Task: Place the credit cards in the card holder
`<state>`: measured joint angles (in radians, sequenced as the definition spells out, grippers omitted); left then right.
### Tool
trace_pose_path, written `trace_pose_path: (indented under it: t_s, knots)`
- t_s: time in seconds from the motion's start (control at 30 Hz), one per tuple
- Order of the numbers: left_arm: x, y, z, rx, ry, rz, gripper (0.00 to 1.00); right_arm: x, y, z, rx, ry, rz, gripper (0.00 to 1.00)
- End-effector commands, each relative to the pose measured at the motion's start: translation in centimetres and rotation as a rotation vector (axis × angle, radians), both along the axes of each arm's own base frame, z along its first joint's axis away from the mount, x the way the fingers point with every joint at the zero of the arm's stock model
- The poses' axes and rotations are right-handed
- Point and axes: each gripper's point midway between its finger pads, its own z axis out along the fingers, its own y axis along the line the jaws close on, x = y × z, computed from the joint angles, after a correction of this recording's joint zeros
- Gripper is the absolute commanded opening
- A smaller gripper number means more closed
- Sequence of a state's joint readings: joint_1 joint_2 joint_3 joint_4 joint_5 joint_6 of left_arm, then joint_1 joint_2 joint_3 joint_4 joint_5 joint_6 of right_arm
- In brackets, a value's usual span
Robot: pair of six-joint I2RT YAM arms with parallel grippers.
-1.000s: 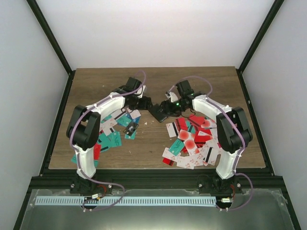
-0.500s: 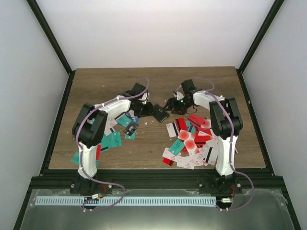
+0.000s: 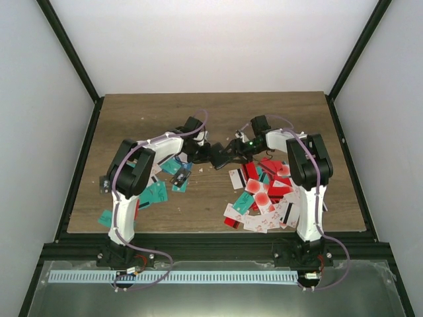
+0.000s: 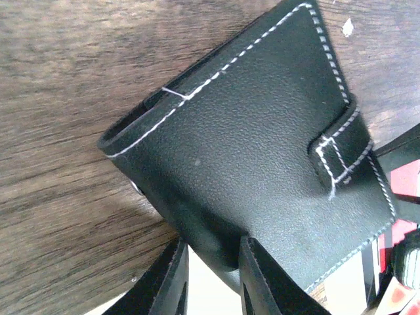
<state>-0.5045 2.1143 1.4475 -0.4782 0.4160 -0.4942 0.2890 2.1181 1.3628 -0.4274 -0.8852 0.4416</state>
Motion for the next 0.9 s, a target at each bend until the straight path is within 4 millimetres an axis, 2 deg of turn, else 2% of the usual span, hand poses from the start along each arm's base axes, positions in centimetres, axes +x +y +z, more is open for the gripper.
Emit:
trace_pose_path:
  t_s: [0.0,0.33,0.47,0.53,0.7,0.77,0.87]
  knots:
    - [-0.5,-0.4,-1.9,-0.002,0.035,-0.024,0.22,-0.8,1.7,1.3,0.153,0.048,0.034,0.55]
    - [-1.1,-0.8,-1.4,-0.044,0.031,-0.034,0.21,-0.4,1.8,1.6,0.160,0.036,0.021,0.23]
    - [-0.9,-0.7,-0.2,-0.050,0.004,-0.030,0.22,0.2,1.2,1.8,0.079,-0.008,0.007,0.06]
    - [-0.5,-0.3,1.0,-0.036,-0.026,-0.011,0.27,0.9,0.3,2.2,-0.018,-0.063,-0.007,0.02]
    - [0.3,2.5,4.3,0.052,-0.112,0.052,0.42,1.9,-1.1,4.2,-0.259,-0.215,-0.018,0.01]
    - [0.5,3.8,5.6,0.064,-0.138,0.072,0.49,1.8,-0.8,4.8,-0.354,-0.270,-0.005,0.01]
    - [0.8,6.3,7.6,0.097,-0.178,0.129,0.55,1.2,-0.4,5.4,-0.478,-0.328,0.000,0.01]
